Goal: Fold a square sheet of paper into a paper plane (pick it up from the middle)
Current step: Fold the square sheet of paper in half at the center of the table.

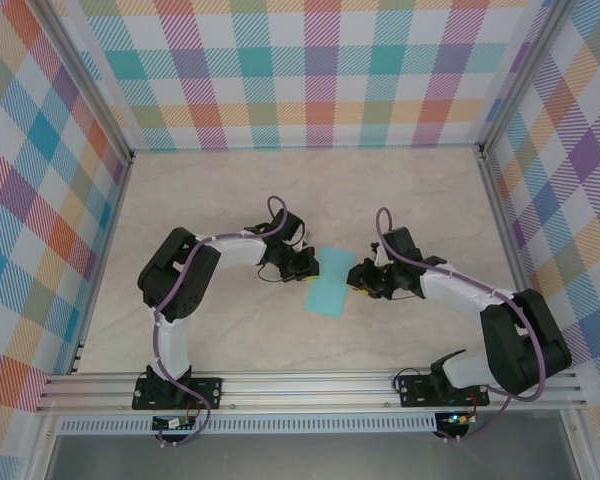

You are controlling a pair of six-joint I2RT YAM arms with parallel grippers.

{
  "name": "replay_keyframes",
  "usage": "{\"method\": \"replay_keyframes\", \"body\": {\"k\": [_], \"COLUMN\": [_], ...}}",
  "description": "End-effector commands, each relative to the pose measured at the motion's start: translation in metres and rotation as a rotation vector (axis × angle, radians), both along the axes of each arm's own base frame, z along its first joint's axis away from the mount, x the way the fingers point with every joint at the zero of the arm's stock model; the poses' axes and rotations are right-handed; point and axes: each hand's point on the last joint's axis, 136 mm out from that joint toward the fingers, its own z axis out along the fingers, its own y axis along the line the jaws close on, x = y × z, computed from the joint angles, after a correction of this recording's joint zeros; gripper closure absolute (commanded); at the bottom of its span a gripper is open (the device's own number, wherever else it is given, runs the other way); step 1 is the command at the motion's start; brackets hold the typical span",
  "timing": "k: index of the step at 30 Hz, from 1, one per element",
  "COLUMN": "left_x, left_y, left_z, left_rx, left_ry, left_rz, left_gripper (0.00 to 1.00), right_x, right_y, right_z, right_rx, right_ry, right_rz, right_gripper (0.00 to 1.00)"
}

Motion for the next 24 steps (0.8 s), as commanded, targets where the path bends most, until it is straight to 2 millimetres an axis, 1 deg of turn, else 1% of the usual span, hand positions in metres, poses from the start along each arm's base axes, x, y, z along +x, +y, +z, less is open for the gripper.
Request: {"method": "replay_keyframes", "body": {"k": [1, 4, 6, 8, 12, 19, 24], "left_x": [-0.005, -0.006, -0.007, -0.007, -0.003, 0.001, 0.0], "left_y": [0.009, 0.013, 0.018, 0.025, 0.036, 0.045, 0.048], "left_z": [0.02, 0.025, 0.027, 0.028, 0.029, 0.027, 0.024], "left_rx": [0.027, 0.026, 0.031, 0.033, 0.04, 0.058, 0.072], "left_ry": [-0.015, -0.022, -0.033, -0.042, -0.052, -0.057, -0.053], "left_rz": [0.032, 0.049, 0.069, 0.095, 0.134, 0.152, 0.151], "left_gripper": [0.97, 0.94, 0.9, 0.88, 0.83, 0.81, 0.81], "right_x": [0.011, 0.026, 0.032, 0.038, 0.046, 0.059, 0.064], "right_y": [-0.012, -0.005, -0.002, -0.002, 0.001, 0.011, 0.024], "right_z": [-0.013, -0.014, -0.017, -0.022, -0.03, -0.038, -0.035], "right_rx": [-0.095, -0.094, -0.099, -0.12, -0.136, -0.114, -0.047], "right_ry": [0.051, 0.059, 0.066, 0.079, 0.087, 0.096, 0.083], "right_rz": [-0.04, -0.036, -0.027, -0.031, -0.026, -0.004, 0.032], "right_gripper": [0.7, 0.7, 0.71, 0.73, 0.73, 0.74, 0.77]}}
